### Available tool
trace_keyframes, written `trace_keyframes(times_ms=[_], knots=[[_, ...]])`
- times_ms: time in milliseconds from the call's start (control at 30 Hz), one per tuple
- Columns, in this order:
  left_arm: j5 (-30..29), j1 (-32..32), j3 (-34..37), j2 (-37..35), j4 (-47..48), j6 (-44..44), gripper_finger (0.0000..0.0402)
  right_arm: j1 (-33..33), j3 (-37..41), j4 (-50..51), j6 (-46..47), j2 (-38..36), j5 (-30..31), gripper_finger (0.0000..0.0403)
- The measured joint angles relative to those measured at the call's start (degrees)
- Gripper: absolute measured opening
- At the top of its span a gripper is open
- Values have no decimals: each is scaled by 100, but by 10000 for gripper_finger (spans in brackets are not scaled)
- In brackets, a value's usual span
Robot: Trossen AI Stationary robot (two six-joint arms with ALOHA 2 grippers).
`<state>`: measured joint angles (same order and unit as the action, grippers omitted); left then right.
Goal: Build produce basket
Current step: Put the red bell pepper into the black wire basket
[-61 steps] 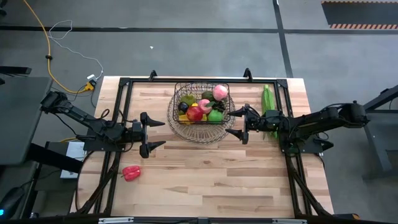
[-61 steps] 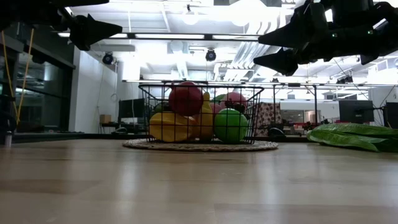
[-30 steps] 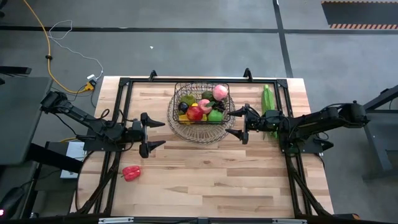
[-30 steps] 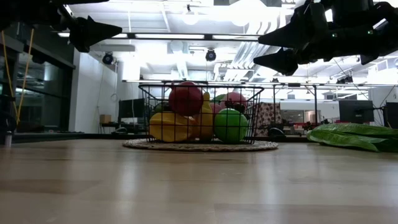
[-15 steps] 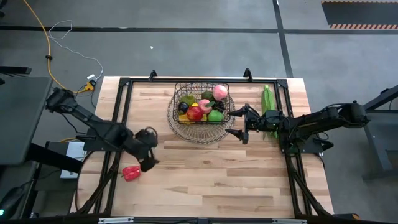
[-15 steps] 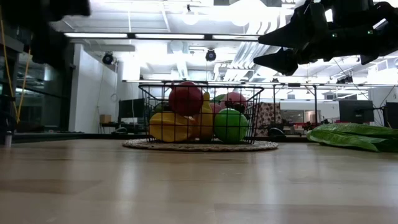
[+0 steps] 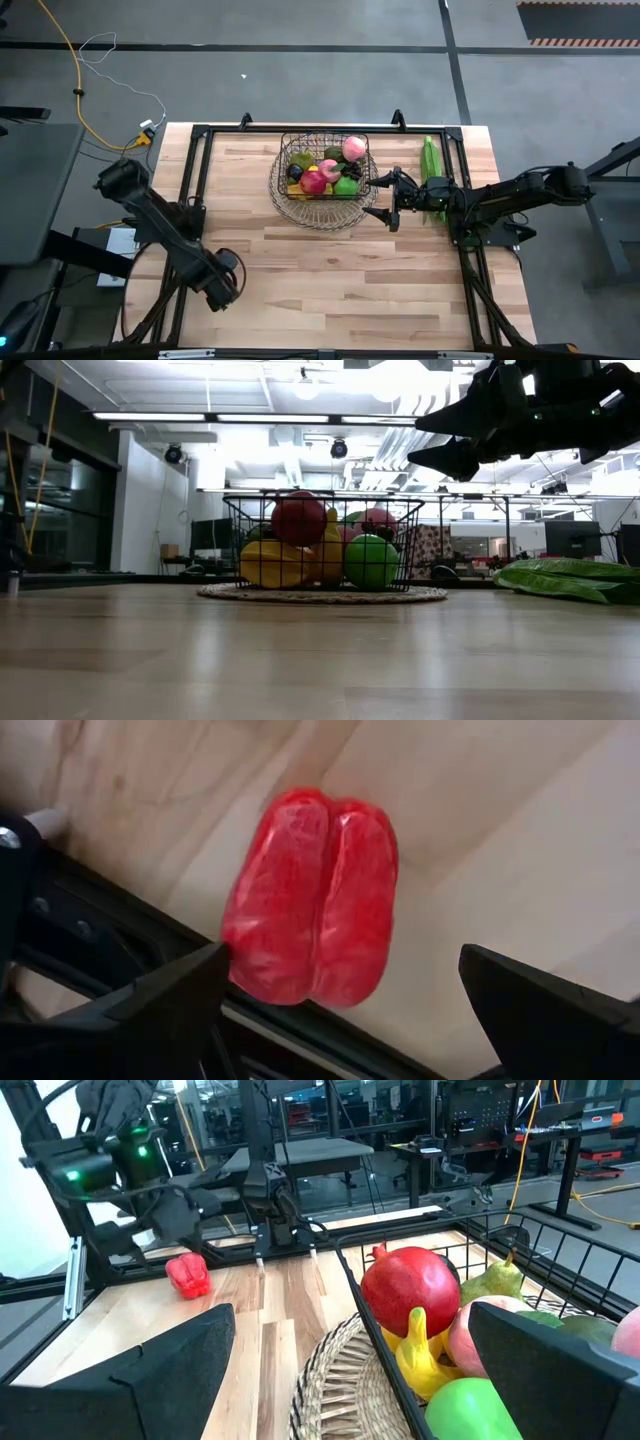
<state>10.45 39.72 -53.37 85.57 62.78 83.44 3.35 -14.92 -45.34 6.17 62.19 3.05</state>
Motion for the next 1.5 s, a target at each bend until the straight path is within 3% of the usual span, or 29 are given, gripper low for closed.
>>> trace_keyframes(times_ms=[467, 1133, 1500], knots=[[-497, -237, 5, 552, 59, -762, 383, 0, -2, -48, 2, 0, 0, 392], [-215, -334, 5, 1365, 22, -1261, 381, -2, -1, -37, 37, 0, -2, 392], [-163, -334, 2, 1354, 66, -1299, 296, -1, 0, -37, 44, 0, -1, 392]])
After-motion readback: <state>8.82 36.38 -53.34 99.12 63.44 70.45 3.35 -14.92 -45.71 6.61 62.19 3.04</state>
